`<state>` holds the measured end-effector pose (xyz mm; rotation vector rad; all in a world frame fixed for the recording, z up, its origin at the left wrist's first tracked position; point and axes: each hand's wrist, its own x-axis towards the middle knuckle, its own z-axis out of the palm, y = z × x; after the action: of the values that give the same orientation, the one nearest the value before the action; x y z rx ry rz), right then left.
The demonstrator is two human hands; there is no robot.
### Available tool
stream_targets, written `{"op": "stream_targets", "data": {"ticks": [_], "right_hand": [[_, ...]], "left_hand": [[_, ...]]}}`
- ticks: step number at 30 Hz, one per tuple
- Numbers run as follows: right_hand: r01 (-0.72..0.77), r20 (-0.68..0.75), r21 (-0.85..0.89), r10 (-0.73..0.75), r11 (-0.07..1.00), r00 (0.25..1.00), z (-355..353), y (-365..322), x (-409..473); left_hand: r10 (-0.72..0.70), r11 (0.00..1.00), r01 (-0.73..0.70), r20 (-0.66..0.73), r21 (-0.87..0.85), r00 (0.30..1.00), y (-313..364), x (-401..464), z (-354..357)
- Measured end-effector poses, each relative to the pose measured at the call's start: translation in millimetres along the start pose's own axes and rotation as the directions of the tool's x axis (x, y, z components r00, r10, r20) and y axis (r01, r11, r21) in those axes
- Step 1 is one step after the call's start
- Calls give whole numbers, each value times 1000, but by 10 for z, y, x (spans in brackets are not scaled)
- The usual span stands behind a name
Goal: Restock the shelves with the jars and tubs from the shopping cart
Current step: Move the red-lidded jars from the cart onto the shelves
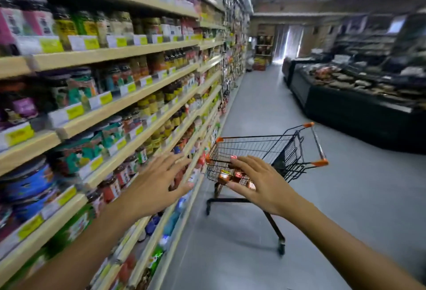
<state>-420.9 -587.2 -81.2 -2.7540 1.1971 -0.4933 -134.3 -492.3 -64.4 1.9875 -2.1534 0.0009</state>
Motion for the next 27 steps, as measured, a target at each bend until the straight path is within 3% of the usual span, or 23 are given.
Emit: {"op": "stream_targets", "data": {"ticks": [14, 27], "right_hand": [[-330, -57, -7, 329, 944, 943, 385, 798, 949], [-510, -67, 37, 511, 860, 857, 817, 1831, 1778]], "left_hand": [[281, 952, -268, 78, -151, 956, -383, 2172, 742], [335, 933, -292, 204, -212, 920, -631, 3942, 1608]]}}
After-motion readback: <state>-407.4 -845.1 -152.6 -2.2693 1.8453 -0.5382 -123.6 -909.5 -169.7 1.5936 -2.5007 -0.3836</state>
